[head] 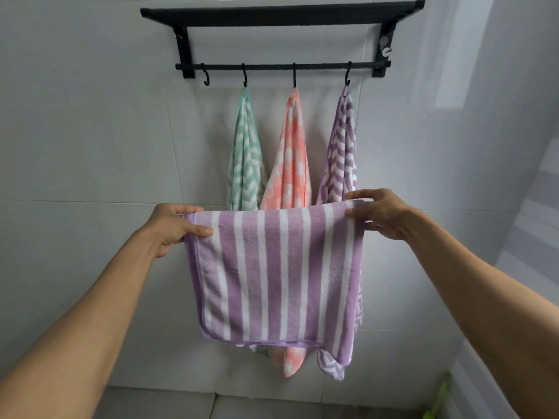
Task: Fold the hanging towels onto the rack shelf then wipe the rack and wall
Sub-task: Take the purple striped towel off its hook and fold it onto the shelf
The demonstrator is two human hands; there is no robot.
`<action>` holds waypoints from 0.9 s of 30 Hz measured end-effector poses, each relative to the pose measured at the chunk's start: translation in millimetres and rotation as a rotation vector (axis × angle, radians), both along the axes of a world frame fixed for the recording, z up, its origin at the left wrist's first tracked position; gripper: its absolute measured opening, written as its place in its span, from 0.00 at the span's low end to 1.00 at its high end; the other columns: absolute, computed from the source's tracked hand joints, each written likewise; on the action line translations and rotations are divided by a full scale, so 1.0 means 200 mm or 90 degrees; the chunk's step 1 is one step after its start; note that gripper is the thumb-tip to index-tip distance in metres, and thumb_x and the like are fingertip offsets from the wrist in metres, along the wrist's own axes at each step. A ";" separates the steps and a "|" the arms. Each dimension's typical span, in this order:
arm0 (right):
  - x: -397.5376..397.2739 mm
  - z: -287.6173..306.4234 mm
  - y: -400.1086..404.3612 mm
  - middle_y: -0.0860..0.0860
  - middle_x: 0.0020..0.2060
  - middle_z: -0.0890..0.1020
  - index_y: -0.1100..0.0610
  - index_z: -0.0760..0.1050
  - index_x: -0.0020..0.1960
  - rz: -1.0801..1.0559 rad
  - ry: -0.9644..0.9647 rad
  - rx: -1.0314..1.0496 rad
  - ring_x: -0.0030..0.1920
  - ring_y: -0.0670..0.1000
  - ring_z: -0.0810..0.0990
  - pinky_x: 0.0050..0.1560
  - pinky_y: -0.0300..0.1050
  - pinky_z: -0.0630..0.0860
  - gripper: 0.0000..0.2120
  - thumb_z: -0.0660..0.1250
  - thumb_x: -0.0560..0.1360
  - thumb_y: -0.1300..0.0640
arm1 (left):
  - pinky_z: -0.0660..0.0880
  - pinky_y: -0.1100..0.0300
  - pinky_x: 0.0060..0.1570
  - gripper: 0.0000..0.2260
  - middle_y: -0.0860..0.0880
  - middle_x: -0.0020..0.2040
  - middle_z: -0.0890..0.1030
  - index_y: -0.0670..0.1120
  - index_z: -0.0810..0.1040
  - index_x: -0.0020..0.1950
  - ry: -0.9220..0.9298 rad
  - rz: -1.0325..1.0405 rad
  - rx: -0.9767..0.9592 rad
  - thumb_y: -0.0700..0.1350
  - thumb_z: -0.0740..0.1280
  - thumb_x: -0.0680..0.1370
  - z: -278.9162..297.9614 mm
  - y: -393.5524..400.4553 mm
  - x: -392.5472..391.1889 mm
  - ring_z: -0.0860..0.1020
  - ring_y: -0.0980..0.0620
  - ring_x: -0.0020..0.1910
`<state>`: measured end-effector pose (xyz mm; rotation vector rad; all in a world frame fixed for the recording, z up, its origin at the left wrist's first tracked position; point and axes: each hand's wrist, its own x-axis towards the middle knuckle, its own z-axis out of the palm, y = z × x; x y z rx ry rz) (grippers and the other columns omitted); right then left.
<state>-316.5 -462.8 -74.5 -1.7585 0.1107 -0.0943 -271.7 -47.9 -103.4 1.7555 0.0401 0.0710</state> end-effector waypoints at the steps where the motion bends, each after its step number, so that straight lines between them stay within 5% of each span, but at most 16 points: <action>1: 0.01 0.00 0.00 0.58 0.61 0.79 0.57 0.82 0.58 -0.003 0.005 -0.020 0.57 0.58 0.81 0.62 0.58 0.79 0.15 0.75 0.73 0.68 | 0.83 0.58 0.42 0.31 0.40 0.49 0.85 0.37 0.81 0.61 -0.004 0.004 0.024 0.26 0.79 0.59 -0.01 0.00 0.00 0.83 0.47 0.43; 4: -0.01 -0.02 0.01 0.58 0.61 0.80 0.59 0.81 0.58 0.018 0.030 -0.032 0.58 0.58 0.81 0.61 0.56 0.80 0.17 0.76 0.71 0.68 | 0.81 0.51 0.55 0.27 0.41 0.46 0.85 0.37 0.82 0.55 -0.018 0.024 0.079 0.28 0.81 0.58 -0.03 -0.01 0.01 0.83 0.47 0.42; 7: -0.03 -0.03 0.00 0.59 0.59 0.81 0.62 0.81 0.57 0.054 0.053 -0.053 0.58 0.60 0.81 0.58 0.54 0.81 0.25 0.80 0.61 0.70 | 0.79 0.53 0.57 0.26 0.43 0.45 0.84 0.35 0.82 0.53 -0.030 0.041 0.141 0.32 0.84 0.58 -0.05 -0.02 0.01 0.82 0.47 0.45; 12: 0.04 0.02 0.03 0.60 0.56 0.83 0.64 0.81 0.59 0.015 0.029 -0.211 0.59 0.60 0.82 0.61 0.57 0.80 0.16 0.77 0.72 0.67 | 0.77 0.52 0.47 0.21 0.43 0.42 0.82 0.37 0.83 0.45 -0.041 0.044 0.189 0.41 0.86 0.58 0.05 0.01 0.03 0.79 0.47 0.41; 17: 0.05 0.07 -0.03 0.54 0.60 0.83 0.61 0.76 0.67 0.069 0.036 -0.093 0.63 0.54 0.80 0.68 0.58 0.74 0.19 0.72 0.78 0.61 | 0.79 0.52 0.55 0.16 0.40 0.48 0.85 0.37 0.82 0.48 -0.077 -0.029 0.082 0.42 0.81 0.66 0.12 0.08 0.00 0.82 0.48 0.42; 21: 0.08 0.02 0.02 0.57 0.63 0.81 0.60 0.74 0.70 0.016 -0.050 0.075 0.59 0.55 0.81 0.61 0.55 0.78 0.21 0.71 0.79 0.58 | 0.80 0.46 0.58 0.37 0.42 0.53 0.86 0.39 0.81 0.59 -0.103 0.013 -0.077 0.52 0.85 0.55 0.10 0.08 0.00 0.85 0.45 0.50; 23: 0.08 0.03 0.04 0.55 0.64 0.81 0.55 0.71 0.72 0.019 -0.085 0.154 0.57 0.55 0.81 0.56 0.54 0.79 0.28 0.74 0.76 0.50 | 0.82 0.46 0.54 0.39 0.41 0.56 0.85 0.39 0.80 0.63 -0.132 0.001 -0.177 0.52 0.85 0.55 0.12 0.10 0.01 0.85 0.44 0.52; 25: 0.03 -0.05 0.07 0.53 0.59 0.84 0.54 0.74 0.69 0.088 0.001 0.070 0.58 0.56 0.82 0.61 0.57 0.78 0.34 0.80 0.67 0.47 | 0.83 0.48 0.49 0.40 0.41 0.54 0.86 0.38 0.82 0.60 -0.070 -0.067 -0.130 0.54 0.87 0.53 0.04 0.08 -0.04 0.85 0.43 0.51; 27: -0.03 -0.24 0.09 0.52 0.46 0.88 0.61 0.80 0.57 0.115 0.096 -0.006 0.48 0.54 0.86 0.53 0.53 0.82 0.26 0.82 0.64 0.53 | 0.84 0.50 0.47 0.40 0.41 0.51 0.87 0.38 0.82 0.58 0.020 -0.049 -0.052 0.54 0.87 0.51 -0.15 0.08 -0.07 0.86 0.43 0.49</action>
